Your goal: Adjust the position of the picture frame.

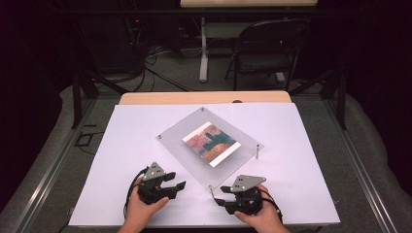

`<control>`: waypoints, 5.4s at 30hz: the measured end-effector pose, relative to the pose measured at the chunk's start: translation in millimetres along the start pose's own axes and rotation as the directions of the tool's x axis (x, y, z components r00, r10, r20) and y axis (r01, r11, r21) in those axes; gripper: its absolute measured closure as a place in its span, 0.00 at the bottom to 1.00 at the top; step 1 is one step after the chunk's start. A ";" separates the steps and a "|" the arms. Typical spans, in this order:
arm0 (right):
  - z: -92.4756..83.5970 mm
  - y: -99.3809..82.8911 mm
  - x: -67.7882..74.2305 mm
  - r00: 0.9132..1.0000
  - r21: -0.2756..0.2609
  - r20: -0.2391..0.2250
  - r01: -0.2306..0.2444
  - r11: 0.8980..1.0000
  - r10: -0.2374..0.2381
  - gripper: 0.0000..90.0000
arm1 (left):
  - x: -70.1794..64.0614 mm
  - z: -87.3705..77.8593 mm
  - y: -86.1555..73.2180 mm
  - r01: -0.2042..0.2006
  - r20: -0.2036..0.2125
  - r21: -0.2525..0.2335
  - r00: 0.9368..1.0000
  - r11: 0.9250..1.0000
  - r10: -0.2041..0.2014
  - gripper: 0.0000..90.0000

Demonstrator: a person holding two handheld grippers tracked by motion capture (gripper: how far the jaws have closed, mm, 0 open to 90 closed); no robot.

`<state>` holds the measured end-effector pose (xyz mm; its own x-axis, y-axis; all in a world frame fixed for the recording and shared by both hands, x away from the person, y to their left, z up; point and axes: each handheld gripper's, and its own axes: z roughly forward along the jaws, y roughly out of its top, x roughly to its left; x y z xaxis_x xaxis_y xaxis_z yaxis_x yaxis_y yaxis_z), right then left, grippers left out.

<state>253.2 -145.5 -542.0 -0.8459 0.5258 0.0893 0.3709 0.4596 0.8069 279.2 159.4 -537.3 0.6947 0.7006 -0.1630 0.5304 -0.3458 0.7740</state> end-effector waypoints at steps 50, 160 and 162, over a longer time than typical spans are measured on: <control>-68.5 -27.0 -83.1 0.942 -0.125 0.281 -0.156 0.980 0.186 0.69 | -72.1 63.5 6.9 -0.047 0.147 0.031 0.988 0.998 0.042 0.77; 11.3 5.9 -109.1 0.948 -0.121 0.203 -0.226 0.967 0.247 0.95 | 52.1 39.2 25.5 0.124 -0.062 -0.022 0.990 0.992 -0.125 0.95; 12.7 4.3 -108.9 0.947 -0.119 0.202 -0.229 0.966 0.249 0.95 | 52.2 40.2 24.4 0.123 -0.064 -0.012 0.990 0.992 -0.123 0.95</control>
<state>351.8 -191.6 -555.7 -0.6312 0.7572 0.1680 0.5067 0.2386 0.8284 348.0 162.5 -551.4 0.5913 0.7765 -0.2176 0.6056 -0.2494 0.7557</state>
